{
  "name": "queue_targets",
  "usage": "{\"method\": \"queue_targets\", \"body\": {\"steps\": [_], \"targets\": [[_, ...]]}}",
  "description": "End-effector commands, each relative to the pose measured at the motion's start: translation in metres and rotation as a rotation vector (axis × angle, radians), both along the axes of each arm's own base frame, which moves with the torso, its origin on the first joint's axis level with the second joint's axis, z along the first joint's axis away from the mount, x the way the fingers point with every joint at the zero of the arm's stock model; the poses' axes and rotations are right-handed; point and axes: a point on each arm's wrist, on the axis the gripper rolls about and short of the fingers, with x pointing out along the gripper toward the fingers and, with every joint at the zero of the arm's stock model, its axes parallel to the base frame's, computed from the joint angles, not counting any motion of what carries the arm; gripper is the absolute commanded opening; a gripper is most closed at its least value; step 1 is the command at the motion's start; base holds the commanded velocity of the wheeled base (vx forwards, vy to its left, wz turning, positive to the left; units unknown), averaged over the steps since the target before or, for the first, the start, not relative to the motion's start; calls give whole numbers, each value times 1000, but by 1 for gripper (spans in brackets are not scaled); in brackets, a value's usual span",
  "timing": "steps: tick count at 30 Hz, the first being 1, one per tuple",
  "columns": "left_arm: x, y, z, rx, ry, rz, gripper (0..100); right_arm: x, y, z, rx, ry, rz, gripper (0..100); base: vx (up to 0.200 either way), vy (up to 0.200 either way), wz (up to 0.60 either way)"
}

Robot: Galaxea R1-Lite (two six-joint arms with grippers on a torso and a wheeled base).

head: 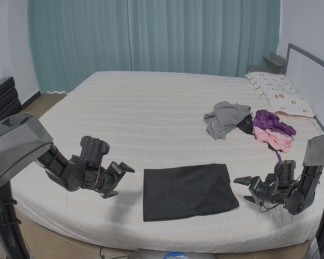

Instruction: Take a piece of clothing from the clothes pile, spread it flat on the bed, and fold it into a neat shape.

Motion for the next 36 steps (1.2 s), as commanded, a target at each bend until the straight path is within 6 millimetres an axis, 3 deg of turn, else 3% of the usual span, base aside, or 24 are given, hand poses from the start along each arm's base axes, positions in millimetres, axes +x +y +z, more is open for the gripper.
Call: {"method": "queue_targets", "body": {"steps": [1, 7, 13, 20, 36], "targets": [[-1, -2, 1, -1, -2, -5, 100, 0, 0, -1, -1, 1, 1, 100, 0, -200, 0], [-1, -2, 1, -1, -1, -7, 100, 0, 0, -1, -1, 4, 1, 100, 0, -200, 0], [-7, -1, -5, 19, 15, -12, 100, -1, 1, -3, -4, 10, 3, 100, 0, 0, 0], [-13, -5, -27, 225, -9, -82, 100, -3, 2, -5, -2, -16, 5, 100, 0, 0, 0], [-5, -19, -69, 369, -138, -216, 100, -14, 2, -20, -9, -77, 14, 100, 0, 0, 0]]}}
